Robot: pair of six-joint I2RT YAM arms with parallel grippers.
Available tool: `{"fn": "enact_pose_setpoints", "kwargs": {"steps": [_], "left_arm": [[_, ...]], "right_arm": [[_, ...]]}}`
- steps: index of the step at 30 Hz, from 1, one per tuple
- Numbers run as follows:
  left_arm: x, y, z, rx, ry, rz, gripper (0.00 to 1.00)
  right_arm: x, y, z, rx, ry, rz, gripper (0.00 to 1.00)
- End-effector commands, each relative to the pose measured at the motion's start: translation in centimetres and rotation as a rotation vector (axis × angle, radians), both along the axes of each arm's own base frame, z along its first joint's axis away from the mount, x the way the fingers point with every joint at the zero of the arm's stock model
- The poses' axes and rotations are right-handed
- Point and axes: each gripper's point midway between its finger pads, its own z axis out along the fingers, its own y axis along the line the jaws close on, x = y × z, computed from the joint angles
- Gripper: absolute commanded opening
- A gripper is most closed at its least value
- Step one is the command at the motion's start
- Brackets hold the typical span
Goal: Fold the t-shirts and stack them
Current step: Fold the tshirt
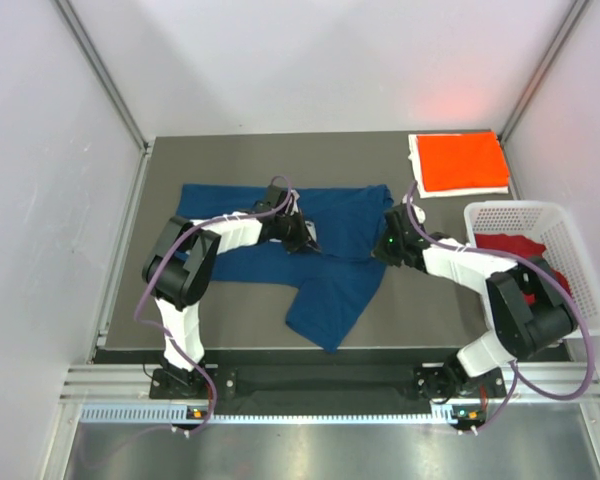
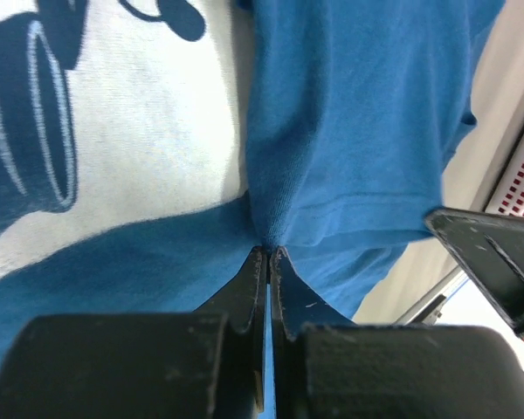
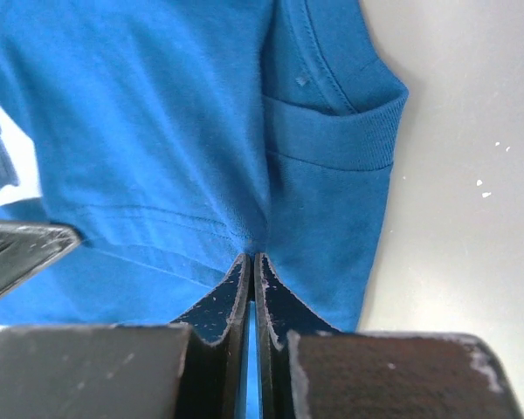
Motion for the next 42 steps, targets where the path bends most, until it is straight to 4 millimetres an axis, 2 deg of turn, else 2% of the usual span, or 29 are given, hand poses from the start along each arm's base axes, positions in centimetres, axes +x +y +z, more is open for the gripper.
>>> {"fn": "enact_pose_setpoints", "kwargs": {"steps": [1, 12, 21, 27, 32, 42], "left_arm": [[0.5, 0.2, 1.6, 0.033, -0.031, 0.011, 0.00], [0.4, 1.2, 2.6, 0.094, -0.025, 0.015, 0.00], [0.1, 2.7, 1.9, 0.181, -0.001, 0.038, 0.00], [0.1, 3.1, 1.9, 0.202, 0.001, 0.042, 0.00], [-0.2, 3.9, 1.1, 0.254, 0.019, 0.041, 0.00], [-0.5, 4.4, 0.0, 0.291, 0.049, 0.040, 0.00]], "right_arm": [[0.5, -0.1, 2.5, 0.019, -0.058, -0.003, 0.00], [-0.5, 0.2, 3.1, 0.034, -0.048, -0.006, 0.00], [-1.5, 0.1, 3.5, 0.004, -0.042, -0.014, 0.00], [-2.1, 0.7, 3.7, 0.004, -0.044, -0.026, 0.00], [-2.7, 0.3, 3.1, -0.016, -0.034, -0.066, 0.00], [-3.4, 1.1, 2.2, -0.004, -0.026, -0.075, 0.00]]}}
